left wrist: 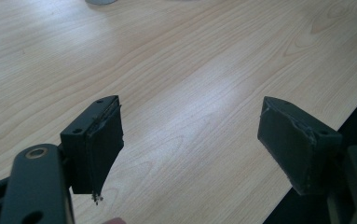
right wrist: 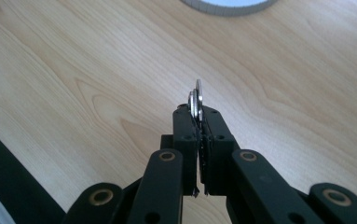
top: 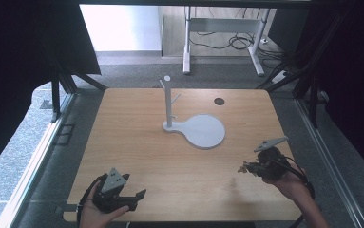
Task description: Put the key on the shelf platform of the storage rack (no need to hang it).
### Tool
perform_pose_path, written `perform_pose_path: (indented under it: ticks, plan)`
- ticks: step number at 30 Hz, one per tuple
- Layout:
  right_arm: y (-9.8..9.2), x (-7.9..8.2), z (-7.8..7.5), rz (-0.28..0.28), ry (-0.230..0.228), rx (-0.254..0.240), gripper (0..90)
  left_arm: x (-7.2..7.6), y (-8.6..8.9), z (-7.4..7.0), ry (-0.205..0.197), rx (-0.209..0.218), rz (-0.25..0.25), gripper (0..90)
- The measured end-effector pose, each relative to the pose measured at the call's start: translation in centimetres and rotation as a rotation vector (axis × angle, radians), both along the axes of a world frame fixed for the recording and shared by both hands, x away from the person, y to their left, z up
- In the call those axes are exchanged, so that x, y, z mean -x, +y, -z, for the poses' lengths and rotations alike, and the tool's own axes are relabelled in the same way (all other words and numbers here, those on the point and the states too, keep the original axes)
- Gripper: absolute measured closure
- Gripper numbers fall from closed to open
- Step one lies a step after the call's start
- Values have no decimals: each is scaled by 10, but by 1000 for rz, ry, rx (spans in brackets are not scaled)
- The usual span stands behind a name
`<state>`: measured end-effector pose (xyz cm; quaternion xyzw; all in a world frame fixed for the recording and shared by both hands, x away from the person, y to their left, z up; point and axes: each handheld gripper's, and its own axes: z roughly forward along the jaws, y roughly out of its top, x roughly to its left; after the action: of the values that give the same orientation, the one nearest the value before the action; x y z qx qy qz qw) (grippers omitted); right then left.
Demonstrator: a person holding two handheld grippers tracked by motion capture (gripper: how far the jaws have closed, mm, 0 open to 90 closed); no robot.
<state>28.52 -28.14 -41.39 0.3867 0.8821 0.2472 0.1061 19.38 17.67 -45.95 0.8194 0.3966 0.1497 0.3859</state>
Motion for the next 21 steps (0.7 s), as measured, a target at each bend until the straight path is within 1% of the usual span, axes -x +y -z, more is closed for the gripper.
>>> perform_pose_path:
  ticks: [8, 21]
  plan:
    - [5, -11, -13, -4, -20, -15, 859, 0, 0, 0, 3, -1, -1, 226]
    - [11, -26, -22, -4, -29, -36, 859, 0, 0, 1, 4, -3, 1, 225]
